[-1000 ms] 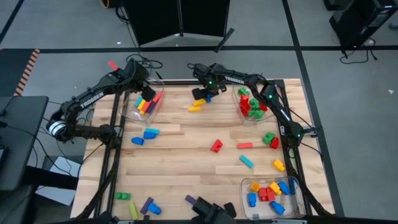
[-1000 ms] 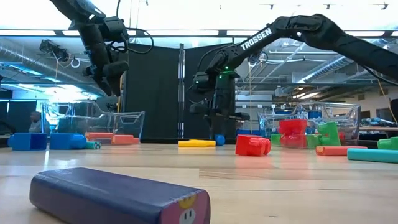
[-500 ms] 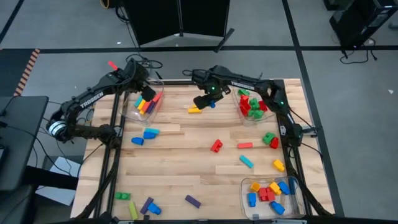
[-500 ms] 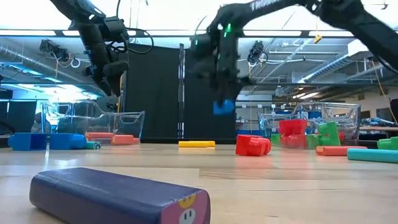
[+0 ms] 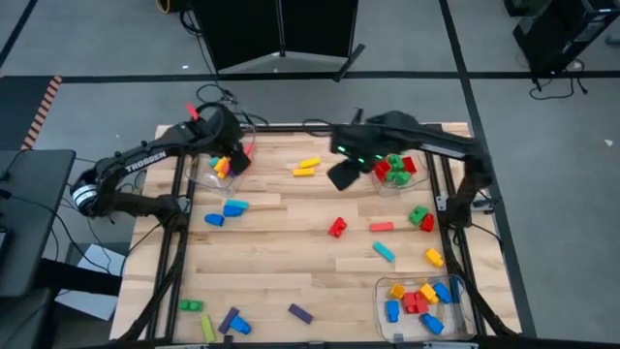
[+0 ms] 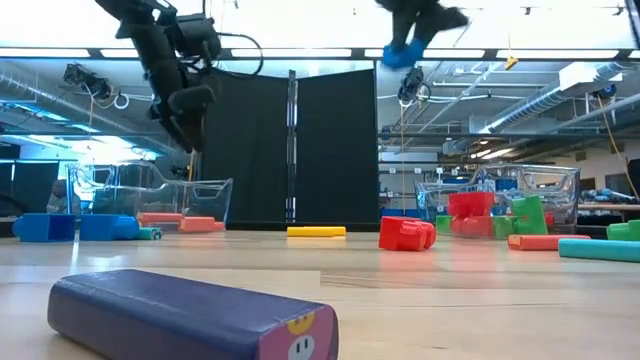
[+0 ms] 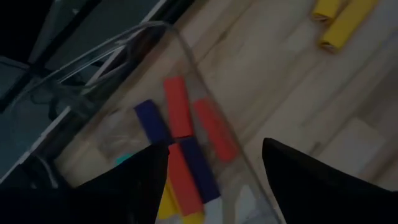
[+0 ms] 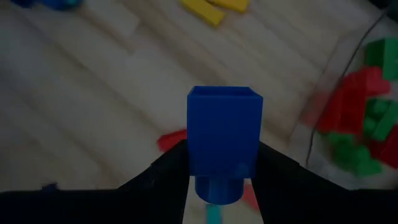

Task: Sort blocks by size
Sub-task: Put the blue 1 stud game piece into the bottom transparent bin

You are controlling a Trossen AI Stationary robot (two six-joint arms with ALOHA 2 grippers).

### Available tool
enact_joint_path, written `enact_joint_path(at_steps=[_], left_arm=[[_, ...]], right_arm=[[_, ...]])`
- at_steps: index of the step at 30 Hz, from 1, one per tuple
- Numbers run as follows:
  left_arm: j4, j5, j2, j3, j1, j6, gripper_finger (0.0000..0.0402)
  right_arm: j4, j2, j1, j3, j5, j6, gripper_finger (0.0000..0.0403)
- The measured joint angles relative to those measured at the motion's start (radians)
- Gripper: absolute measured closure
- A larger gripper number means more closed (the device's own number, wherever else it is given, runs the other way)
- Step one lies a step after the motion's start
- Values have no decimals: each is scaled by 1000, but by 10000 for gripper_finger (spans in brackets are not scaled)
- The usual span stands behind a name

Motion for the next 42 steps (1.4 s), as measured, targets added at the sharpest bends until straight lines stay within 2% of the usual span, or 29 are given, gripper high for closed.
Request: enact_joint_path(at_steps=[4,8,14,20,24,28,31,37,42], left_arm=[[0,-64,0,0,-105,-85,136],[0,-88,0,0,-181,-153,136],[-3,-91,0,0,-257,-178,136],[0,-90,0,1,-342,-181,136],[9,-82,0,1,-403,-176,136],[34,-80,0,1,-460,-176,136],[77,-78,0,1,-501,-176,136],[166,-78,0,1,-575,-176,136],[219,-78,0,1,-624,-176,136]], right_arm=[[-4,-117,126,-93,55,132,248],[-5,-244,278,-239,73,329,248],[3,-380,575,-465,74,787,247],[56,-387,888,-554,66,1220,247],[95,-340,1034,-563,66,1419,247],[124,-279,1124,-563,23,1519,247],[171,-231,1158,-563,-15,1524,247],[197,-150,1196,-563,-19,1501,247],[287,-133,1228,-605,-23,1500,247]])
